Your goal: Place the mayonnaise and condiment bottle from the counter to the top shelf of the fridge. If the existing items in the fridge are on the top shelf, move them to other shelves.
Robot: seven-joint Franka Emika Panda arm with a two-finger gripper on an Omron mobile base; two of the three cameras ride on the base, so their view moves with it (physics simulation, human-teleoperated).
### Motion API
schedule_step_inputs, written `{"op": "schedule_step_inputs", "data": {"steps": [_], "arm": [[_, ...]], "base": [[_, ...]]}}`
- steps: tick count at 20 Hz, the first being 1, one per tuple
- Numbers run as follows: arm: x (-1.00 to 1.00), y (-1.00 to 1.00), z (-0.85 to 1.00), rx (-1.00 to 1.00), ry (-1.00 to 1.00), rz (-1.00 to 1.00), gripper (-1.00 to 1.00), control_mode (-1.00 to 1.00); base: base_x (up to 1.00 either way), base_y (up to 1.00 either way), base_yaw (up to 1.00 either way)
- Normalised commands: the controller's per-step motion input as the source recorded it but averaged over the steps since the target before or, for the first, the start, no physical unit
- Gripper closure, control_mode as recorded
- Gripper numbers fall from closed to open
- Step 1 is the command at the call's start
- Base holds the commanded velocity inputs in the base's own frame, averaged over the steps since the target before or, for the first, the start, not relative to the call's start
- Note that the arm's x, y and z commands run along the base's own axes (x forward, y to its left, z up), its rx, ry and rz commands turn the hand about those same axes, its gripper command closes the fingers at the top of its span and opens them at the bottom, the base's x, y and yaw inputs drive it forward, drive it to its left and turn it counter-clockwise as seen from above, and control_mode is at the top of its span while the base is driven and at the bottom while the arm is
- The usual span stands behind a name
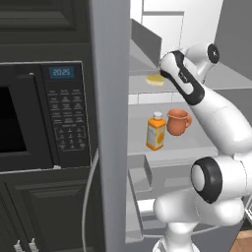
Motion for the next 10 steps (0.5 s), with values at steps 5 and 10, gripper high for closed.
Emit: {"op": "schedule_step_inputs", "data": {"steps": [5, 10], "arm": [[0.74, 0.00, -0.46, 0.00, 0.00, -0.07, 1.00, -1.00], [0.39, 0.01, -0.43, -0.02, 0.00, -0.03, -1.00, -1.00]], "base": [[0.00, 0.00, 0.00], [0.00, 0.00, 0.00]]}}
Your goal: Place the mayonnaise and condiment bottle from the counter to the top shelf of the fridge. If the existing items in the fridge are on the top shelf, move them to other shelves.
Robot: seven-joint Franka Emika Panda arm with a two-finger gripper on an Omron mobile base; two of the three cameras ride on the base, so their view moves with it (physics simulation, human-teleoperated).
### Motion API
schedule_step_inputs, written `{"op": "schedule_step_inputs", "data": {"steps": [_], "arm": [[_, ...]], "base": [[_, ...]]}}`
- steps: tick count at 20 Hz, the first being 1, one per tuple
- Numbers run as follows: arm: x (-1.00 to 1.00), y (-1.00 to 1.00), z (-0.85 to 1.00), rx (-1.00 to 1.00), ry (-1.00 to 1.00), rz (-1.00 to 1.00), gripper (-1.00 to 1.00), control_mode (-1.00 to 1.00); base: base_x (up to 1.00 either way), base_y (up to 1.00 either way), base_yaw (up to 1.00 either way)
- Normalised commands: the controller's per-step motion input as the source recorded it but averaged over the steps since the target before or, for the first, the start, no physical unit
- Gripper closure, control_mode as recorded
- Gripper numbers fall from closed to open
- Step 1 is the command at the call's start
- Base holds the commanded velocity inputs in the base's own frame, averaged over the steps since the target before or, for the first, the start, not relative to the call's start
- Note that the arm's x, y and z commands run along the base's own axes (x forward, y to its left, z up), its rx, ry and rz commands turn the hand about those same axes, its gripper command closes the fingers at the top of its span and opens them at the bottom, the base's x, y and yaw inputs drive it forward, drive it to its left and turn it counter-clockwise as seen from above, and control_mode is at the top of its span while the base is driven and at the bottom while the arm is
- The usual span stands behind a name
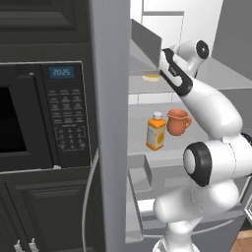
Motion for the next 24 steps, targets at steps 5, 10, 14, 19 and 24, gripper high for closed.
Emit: {"op": "schedule_step_inputs", "data": {"steps": [5, 10, 14, 19, 24], "arm": [[0.07, 0.03, 0.00, 0.00, 0.00, -0.04, -1.00, -1.00], [-0.05, 0.01, 0.07, 0.00, -0.01, -0.02, -1.00, -1.00], [-0.28, 0.05, 0.27, 0.00, -0.11, 0.00, -1.00, -1.00], [-0.58, 0.02, 0.15, 0.00, -0.15, 0.00, -1.00, -1.00], [-0.93, -0.05, 0.40, 0.00, -0.18, -0.04, -1.00, -1.00]], "base": [[0.00, 0.00, 0.00], [0.00, 0.00, 0.00], [0.00, 0.00, 0.00], [0.00, 0.00, 0.00], [0.00, 0.00, 0.00]]}}
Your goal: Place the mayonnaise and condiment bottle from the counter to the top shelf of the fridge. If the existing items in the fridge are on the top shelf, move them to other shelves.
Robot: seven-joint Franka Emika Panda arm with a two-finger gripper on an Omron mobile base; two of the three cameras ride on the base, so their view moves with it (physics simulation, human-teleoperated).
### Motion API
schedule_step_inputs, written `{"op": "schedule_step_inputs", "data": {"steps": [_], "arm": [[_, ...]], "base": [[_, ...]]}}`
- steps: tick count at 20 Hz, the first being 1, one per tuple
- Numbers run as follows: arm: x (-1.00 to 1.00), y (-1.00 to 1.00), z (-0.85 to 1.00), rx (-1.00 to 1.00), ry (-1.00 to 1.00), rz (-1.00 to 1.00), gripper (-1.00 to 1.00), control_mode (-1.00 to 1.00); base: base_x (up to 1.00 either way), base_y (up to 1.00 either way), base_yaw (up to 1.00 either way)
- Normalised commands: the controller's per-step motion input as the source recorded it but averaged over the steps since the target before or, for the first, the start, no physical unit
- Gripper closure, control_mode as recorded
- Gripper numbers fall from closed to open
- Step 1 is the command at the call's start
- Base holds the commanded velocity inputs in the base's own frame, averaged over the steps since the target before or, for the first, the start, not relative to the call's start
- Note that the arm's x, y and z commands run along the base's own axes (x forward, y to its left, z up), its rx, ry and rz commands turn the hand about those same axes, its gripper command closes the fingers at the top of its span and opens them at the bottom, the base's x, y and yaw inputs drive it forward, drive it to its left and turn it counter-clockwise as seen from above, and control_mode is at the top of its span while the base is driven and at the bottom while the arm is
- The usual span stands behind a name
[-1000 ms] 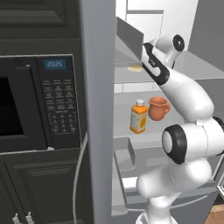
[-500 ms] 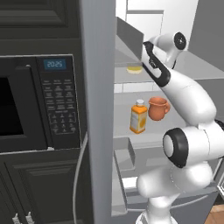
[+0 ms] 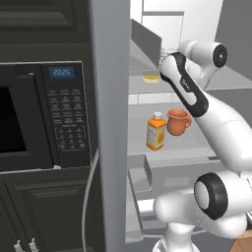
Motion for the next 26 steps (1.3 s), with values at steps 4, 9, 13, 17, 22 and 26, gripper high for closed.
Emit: {"op": "schedule_step_inputs", "data": {"steps": [4, 9, 13, 17, 22, 26], "arm": [[-1.00, -0.19, 0.57, 0.00, -0.11, -0.11, -1.00, -1.00], [-1.00, -0.27, 0.34, 0.00, -0.06, -0.10, -1.00, -1.00], [-1.00, -0.19, 0.00, 0.00, 0.01, -0.06, -1.00, -1.00], [-1.00, -0.01, -0.46, -0.04, 0.18, -0.02, -1.00, -1.00], [-1.00, 0.00, -0.60, -0.02, 0.37, -0.05, -1.00, -1.00], [-1.00, 0.00, -0.52, 0.00, 0.50, -0.07, -1.00, -1.00]], "base": [[0.00, 0.00, 0.00], [0.00, 0.00, 0.00], [0.00, 0.00, 0.00], [0.00, 0.00, 0.00], [0.00, 0.00, 0.00], [0.00, 0.00, 0.00]]}}
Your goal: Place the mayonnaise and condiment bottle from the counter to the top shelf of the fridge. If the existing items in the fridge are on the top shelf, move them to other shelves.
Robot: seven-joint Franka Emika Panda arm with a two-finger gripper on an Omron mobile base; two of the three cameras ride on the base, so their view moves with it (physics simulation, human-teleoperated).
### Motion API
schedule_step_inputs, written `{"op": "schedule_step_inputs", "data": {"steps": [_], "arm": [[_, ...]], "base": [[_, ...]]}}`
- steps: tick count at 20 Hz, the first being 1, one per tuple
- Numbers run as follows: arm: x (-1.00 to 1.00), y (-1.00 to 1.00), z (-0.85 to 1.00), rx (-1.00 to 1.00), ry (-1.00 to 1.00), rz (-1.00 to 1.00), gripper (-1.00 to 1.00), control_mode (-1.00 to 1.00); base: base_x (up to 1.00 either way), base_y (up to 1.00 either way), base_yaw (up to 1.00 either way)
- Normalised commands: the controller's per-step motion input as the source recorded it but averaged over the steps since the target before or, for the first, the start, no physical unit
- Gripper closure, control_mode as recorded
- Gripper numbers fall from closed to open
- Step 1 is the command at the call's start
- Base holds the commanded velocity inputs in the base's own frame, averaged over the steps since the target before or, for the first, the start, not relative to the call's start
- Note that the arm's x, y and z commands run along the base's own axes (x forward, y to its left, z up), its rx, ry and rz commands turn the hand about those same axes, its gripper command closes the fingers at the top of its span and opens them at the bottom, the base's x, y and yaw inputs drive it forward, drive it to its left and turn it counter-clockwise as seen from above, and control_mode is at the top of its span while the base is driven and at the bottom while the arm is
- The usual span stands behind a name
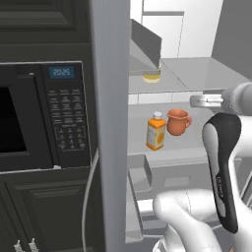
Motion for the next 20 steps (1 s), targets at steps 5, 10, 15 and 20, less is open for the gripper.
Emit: {"op": "schedule_step_inputs", "data": {"steps": [5, 10, 15, 20], "arm": [[-0.91, 0.00, -0.29, 0.00, 0.46, -0.13, -1.00, -1.00], [-0.04, 0.01, 0.00, 0.00, 0.05, 0.00, -1.00, -1.00], [-0.52, -0.01, -0.03, 0.00, 0.00, 0.00, -1.00, -1.00], [-0.20, -0.01, -0.03, 0.00, 0.00, 0.00, -1.00, 1.00]], "base": [[0.00, 0.00, 0.00], [0.00, 0.00, 0.00], [0.00, 0.00, 0.00], [-0.80, -0.11, 0.00]]}}
